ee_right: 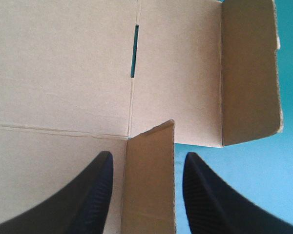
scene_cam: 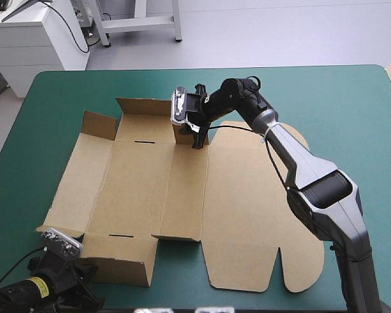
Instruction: Fold the box
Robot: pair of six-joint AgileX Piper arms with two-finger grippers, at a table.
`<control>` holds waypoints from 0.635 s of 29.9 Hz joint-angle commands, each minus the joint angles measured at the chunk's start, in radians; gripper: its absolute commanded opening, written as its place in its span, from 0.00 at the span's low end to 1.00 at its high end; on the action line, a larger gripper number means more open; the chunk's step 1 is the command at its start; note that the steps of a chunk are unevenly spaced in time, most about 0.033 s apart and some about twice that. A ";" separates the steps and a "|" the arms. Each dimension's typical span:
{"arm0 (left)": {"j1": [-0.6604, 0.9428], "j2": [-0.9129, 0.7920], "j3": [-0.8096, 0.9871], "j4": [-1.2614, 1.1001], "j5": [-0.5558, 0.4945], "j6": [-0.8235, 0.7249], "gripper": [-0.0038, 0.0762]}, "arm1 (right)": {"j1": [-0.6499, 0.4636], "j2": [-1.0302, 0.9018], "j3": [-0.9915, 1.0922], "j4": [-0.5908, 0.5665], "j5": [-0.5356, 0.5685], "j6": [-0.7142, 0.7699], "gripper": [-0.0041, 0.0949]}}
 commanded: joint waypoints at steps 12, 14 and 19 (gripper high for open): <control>-0.006 0.009 -0.025 -0.014 -0.043 -0.004 0.04 | -0.044 -0.269 -0.060 -0.203 0.149 0.293 0.18; -0.006 0.009 -0.025 -0.014 -0.043 -0.004 0.04 | -0.073 -0.283 -0.060 -0.236 0.218 0.357 0.09; -0.006 0.009 -0.025 -0.014 -0.043 -0.003 0.04 | -0.161 -0.308 -0.057 -0.358 0.262 0.717 0.02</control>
